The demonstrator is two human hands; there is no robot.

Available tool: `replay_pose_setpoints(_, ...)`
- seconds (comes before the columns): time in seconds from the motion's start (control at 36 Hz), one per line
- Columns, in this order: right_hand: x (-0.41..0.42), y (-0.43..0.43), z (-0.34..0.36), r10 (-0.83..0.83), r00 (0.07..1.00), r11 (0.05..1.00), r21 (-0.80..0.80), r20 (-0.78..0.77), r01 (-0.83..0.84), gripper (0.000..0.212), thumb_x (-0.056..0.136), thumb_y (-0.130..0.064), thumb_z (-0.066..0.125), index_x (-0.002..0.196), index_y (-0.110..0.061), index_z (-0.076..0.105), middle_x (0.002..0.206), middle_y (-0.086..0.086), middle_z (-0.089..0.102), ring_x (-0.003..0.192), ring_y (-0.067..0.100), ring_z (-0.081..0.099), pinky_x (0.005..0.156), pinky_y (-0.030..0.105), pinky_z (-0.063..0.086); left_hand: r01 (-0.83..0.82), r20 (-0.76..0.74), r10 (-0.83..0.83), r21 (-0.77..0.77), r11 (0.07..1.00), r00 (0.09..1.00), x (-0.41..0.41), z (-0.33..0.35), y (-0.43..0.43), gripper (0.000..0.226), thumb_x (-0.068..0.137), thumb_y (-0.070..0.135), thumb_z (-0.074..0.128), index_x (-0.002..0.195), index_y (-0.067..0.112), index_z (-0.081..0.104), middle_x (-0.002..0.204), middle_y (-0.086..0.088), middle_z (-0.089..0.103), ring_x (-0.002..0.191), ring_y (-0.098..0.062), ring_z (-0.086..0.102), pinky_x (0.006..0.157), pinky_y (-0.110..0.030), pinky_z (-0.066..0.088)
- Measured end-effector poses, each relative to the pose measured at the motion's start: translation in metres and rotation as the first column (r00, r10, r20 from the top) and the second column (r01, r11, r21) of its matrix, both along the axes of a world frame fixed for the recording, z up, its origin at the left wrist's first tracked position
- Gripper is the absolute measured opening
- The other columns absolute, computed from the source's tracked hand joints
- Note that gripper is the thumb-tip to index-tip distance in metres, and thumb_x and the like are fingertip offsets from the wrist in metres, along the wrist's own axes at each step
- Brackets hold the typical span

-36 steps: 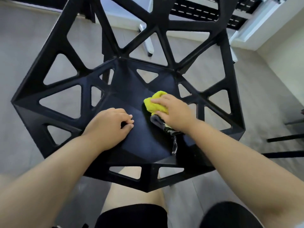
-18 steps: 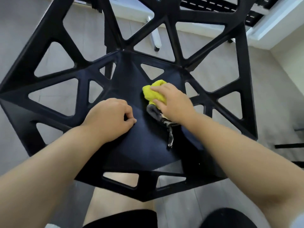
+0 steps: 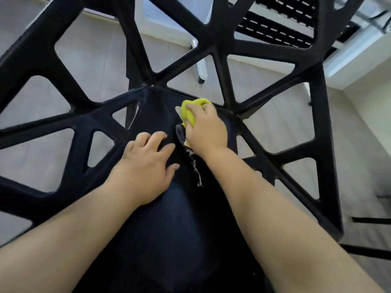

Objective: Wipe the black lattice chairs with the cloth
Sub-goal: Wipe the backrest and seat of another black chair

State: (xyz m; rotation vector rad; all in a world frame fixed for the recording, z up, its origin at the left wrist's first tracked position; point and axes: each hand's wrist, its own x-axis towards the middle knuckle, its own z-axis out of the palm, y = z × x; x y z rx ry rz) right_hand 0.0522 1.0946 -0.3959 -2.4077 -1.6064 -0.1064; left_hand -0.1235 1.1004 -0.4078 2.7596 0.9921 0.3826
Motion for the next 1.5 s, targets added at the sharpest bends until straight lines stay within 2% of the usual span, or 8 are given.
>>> replay_pose_setpoints(0.42,0.045,-0.079,0.026,-0.153,0.974,0.971,-0.156,0.167,0.179,0.042,0.088,-0.021,0.055,0.130,-0.021,0.050,0.127,0.011,0.045,0.103,0.035,0.052,0.081,0.039,0.045,0.023,-0.050,-0.031,-0.152,0.988,0.998,0.000,0.003,0.003,0.055,0.092,0.051,0.041,0.138,0.021,0.044,0.149,0.003,0.034,0.133,-0.022,0.028,0.106,-0.039,0.021)
replay_pose_setpoints(0.5,0.040,-0.116,0.032,0.007,0.975,0.976,-0.214,0.222,0.042,0.041,0.082,-0.020,0.065,0.122,-0.020,0.059,0.116,0.012,0.056,0.085,0.038,0.060,0.062,0.038,0.045,0.024,-0.058,-0.032,-0.139,0.990,0.998,0.001,0.004,0.003,0.058,0.093,0.053,0.035,0.144,0.023,0.033,0.153,0.006,0.022,0.136,-0.020,0.019,0.108,-0.036,0.015)
replay_pose_setpoints(0.61,0.058,-0.126,0.047,-0.197,0.925,0.961,-0.120,0.325,0.247,0.040,0.081,-0.012,0.064,0.121,-0.012,0.059,0.113,0.021,0.054,0.071,0.041,0.058,0.052,0.031,0.031,0.039,-0.066,-0.049,-0.135,0.990,0.997,0.002,0.004,0.003,0.057,0.094,0.052,0.034,0.143,0.022,0.034,0.153,0.004,0.023,0.136,-0.021,0.020,0.108,-0.037,0.016)
replay_pose_setpoints(0.72,0.039,-0.112,0.039,-0.355,0.889,0.914,-0.092,0.288,0.395,0.037,0.090,-0.019,0.053,0.126,-0.013,0.052,0.125,0.018,0.046,0.097,0.040,0.055,0.069,0.040,0.042,0.058,-0.021,-0.061,-0.121,0.991,0.998,0.001,-0.001,0.004,0.050,0.092,0.045,0.047,0.133,0.018,0.050,0.146,-0.002,0.039,0.130,-0.027,0.033,0.104,-0.041,0.024)
replay_pose_setpoints(0.86,-0.006,-0.127,0.030,-0.105,0.993,0.986,-0.123,0.052,0.110,0.040,0.090,-0.027,0.057,0.130,-0.027,0.053,0.131,0.000,0.050,0.120,0.018,0.048,0.089,0.031,0.039,0.134,0.136,-0.135,0.017,0.991,0.981,-0.001,-0.005,0.006,0.025,0.082,0.033,0.060,0.092,0.014,0.073,0.107,-0.006,0.068,0.099,-0.033,0.061,0.081,-0.042,0.048)
replay_pose_setpoints(1.06,0.033,-0.149,0.054,-0.285,0.899,0.947,-0.045,0.332,0.317,0.040,0.077,-0.023,0.046,0.112,-0.013,0.064,0.106,0.022,0.059,0.058,0.039,0.057,0.054,0.035,0.038,0.261,0.160,-0.263,0.032,0.965,0.952,-0.003,-0.006,0.005,0.030,0.080,0.024,0.047,0.073,0.011,0.073,0.082,-0.003,0.069,0.076,-0.030,0.064,0.064,-0.037,0.054)
replay_pose_setpoints(1.31,-0.025,-0.137,0.032,-0.100,0.992,0.987,-0.130,-0.075,0.089,0.043,0.087,-0.026,0.061,0.129,-0.029,0.054,0.132,-0.004,0.053,0.120,0.015,0.048,0.097,0.029,0.039,0.271,0.172,-0.268,0.006,0.963,0.948,-0.002,-0.008,0.005,0.031,0.087,0.021,0.046,0.075,0.015,0.074,0.082,0.000,0.070,0.073,-0.025,0.064,0.064,-0.036,0.055)
replay_pose_setpoints(1.5,0.028,-0.165,0.050,-0.373,0.855,0.915,-0.013,0.361,0.404,0.051,0.075,-0.007,0.064,0.123,-0.020,0.053,0.114,0.014,0.058,0.083,0.042,0.054,0.052,0.039,0.042,0.184,0.141,-0.181,-0.010,0.983,0.973,0.003,-0.007,0.000,0.020,0.089,0.021,0.055,0.076,0.020,0.071,0.076,0.006,0.062,0.068,-0.019,0.059,0.057,-0.029,0.046)
